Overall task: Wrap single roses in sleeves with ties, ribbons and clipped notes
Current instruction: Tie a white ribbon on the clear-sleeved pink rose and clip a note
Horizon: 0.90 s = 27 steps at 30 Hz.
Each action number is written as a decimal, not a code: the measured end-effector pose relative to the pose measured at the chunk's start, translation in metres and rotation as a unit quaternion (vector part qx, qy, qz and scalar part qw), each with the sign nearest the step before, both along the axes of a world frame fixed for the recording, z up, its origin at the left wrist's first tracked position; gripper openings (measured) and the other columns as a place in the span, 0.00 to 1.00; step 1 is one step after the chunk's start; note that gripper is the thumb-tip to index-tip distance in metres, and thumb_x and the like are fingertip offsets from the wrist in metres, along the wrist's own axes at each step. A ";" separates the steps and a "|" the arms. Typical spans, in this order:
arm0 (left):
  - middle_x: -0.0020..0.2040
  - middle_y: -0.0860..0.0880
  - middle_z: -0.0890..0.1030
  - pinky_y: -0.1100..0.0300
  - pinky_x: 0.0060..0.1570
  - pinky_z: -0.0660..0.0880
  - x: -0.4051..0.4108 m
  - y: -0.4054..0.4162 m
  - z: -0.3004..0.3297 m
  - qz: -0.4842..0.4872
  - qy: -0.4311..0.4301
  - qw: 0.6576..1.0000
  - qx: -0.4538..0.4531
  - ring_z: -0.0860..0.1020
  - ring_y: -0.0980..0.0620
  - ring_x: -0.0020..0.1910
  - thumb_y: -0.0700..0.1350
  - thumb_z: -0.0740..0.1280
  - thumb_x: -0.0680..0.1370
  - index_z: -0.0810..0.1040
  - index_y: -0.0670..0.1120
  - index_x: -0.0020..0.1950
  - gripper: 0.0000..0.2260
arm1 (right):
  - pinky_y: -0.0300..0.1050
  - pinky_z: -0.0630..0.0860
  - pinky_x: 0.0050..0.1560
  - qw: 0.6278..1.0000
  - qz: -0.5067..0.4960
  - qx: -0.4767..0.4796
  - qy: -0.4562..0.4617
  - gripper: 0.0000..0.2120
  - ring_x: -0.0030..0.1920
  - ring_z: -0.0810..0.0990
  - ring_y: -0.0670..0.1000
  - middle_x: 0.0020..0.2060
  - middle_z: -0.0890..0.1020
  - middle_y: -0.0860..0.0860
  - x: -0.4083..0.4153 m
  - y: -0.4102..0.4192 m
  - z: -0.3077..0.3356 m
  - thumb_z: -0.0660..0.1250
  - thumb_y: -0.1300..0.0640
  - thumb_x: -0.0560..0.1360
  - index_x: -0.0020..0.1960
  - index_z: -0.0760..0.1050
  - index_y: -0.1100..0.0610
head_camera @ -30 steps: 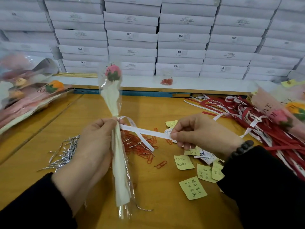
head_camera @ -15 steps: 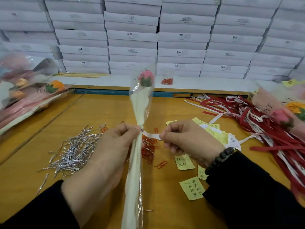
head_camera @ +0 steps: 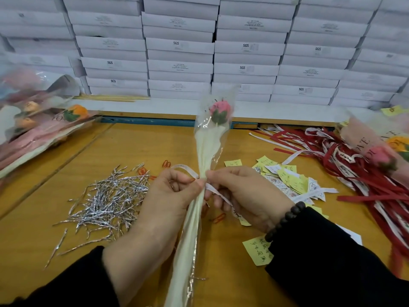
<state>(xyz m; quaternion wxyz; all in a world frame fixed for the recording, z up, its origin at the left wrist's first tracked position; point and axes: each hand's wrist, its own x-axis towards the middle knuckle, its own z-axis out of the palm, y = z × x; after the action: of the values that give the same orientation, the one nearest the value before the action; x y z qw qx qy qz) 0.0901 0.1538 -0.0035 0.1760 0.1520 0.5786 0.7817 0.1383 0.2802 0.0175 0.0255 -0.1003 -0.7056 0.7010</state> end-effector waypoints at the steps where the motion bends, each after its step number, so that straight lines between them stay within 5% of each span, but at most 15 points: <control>1: 0.27 0.47 0.79 0.63 0.26 0.75 0.000 0.000 -0.001 0.000 0.012 1.000 -0.013 0.77 0.53 0.26 0.39 0.70 0.68 0.71 0.43 0.40 0.08 | 0.32 0.65 0.21 1.000 -0.002 -0.002 0.000 0.13 0.21 0.71 0.43 0.23 0.77 0.48 0.000 -0.001 -0.001 0.66 0.56 0.75 0.33 0.77 0.58; 7: 0.32 0.43 0.81 0.60 0.33 0.76 -0.001 -0.001 -0.003 -0.020 0.011 0.998 -0.059 0.78 0.50 0.31 0.40 0.69 0.73 0.76 0.41 0.39 0.04 | 0.31 0.64 0.20 0.999 -0.027 -0.023 -0.018 0.14 0.21 0.70 0.42 0.22 0.76 0.49 0.000 -0.001 -0.005 0.66 0.58 0.75 0.31 0.75 0.58; 16: 0.33 0.45 0.81 0.62 0.30 0.74 0.001 -0.001 0.010 -0.121 -0.096 0.985 -0.082 0.79 0.52 0.29 0.54 0.55 0.80 0.85 0.42 0.38 0.24 | 0.32 0.61 0.20 0.996 -0.039 -0.075 -0.002 0.14 0.20 0.68 0.43 0.21 0.73 0.48 0.002 0.007 0.001 0.63 0.62 0.76 0.31 0.74 0.61; 21: 0.35 0.44 0.81 0.59 0.34 0.76 0.000 -0.001 0.013 -0.091 -0.069 0.993 0.009 0.80 0.52 0.33 0.50 0.64 0.72 0.78 0.43 0.54 0.16 | 0.33 0.61 0.21 0.998 -0.005 -0.059 0.005 0.15 0.20 0.68 0.43 0.22 0.75 0.49 0.003 0.006 0.001 0.64 0.62 0.76 0.31 0.77 0.59; 23: 0.37 0.46 0.80 0.60 0.36 0.72 -0.004 -0.001 0.010 -0.029 -0.060 0.998 0.019 0.78 0.53 0.34 0.46 0.67 0.68 0.77 0.45 0.53 0.14 | 0.32 0.61 0.20 0.999 -0.007 -0.044 0.000 0.17 0.20 0.68 0.43 0.22 0.75 0.49 0.003 0.007 0.000 0.64 0.62 0.76 0.28 0.77 0.57; 27: 0.31 0.49 0.76 0.69 0.25 0.66 -0.010 -0.003 0.009 0.041 -0.030 0.998 0.022 0.74 0.59 0.26 0.38 0.67 0.72 0.77 0.43 0.42 0.02 | 0.32 0.60 0.19 0.999 0.002 -0.006 -0.036 0.16 0.18 0.66 0.42 0.19 0.73 0.47 0.005 0.011 -0.001 0.64 0.61 0.76 0.29 0.74 0.59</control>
<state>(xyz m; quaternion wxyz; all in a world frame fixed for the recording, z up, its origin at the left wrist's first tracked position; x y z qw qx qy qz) 0.0800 0.1505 0.0051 0.1576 0.1088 0.5613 0.8052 0.1431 0.2910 0.0164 -0.0021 -0.1241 -0.7024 0.7009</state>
